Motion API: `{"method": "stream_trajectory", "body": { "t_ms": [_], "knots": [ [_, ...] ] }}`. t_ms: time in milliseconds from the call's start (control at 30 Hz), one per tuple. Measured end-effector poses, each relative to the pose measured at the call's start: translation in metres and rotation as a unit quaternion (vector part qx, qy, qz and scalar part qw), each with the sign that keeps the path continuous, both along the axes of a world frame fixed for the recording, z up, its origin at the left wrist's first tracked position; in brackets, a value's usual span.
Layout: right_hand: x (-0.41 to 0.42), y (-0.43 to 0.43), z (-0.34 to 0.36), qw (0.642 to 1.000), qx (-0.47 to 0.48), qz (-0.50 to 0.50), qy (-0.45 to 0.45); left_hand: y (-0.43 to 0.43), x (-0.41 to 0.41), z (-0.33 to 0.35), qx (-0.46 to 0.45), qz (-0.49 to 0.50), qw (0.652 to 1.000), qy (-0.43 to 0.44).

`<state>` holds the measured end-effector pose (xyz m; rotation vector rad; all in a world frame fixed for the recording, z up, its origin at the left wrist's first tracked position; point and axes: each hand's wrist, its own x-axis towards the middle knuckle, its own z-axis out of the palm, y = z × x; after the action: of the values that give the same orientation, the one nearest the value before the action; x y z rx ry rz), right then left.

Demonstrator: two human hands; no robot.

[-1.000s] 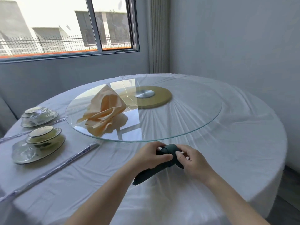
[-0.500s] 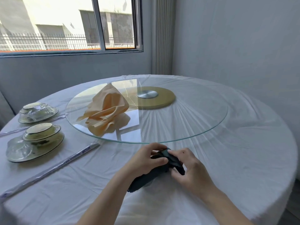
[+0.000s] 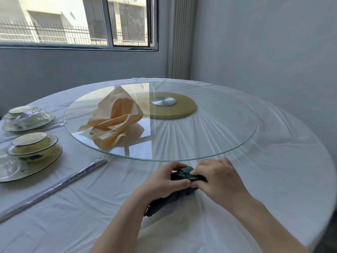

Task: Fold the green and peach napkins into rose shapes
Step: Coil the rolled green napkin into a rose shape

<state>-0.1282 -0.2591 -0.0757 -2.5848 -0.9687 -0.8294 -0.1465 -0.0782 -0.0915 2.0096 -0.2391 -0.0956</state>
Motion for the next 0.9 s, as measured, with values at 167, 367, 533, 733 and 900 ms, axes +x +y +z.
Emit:
{"method": "stream_trajectory", "body": {
  "t_ms": [167,367,533,733,900],
  "knots": [
    [0.0,0.004,-0.003,0.998,-0.039,-0.016,-0.046,-0.005,-0.004,0.002,0.017,0.019,1.0,-0.013],
    [-0.005,0.007,-0.017,0.994,0.047,-0.051,-0.082,-0.011,-0.007,0.002,-0.001,0.048,0.998,-0.029],
    [-0.009,0.008,-0.029,0.979,0.179,-0.03,-0.09,-0.025,-0.007,-0.001,-0.038,0.108,0.991,-0.067],
    [-0.007,0.01,-0.031,0.98,0.154,-0.008,-0.129,-0.028,-0.009,-0.001,-0.064,0.135,0.984,-0.1],
    [-0.006,0.008,-0.033,0.981,0.153,-0.01,-0.118,-0.029,-0.01,-0.005,-0.047,0.154,0.981,-0.109]
  ]
}}
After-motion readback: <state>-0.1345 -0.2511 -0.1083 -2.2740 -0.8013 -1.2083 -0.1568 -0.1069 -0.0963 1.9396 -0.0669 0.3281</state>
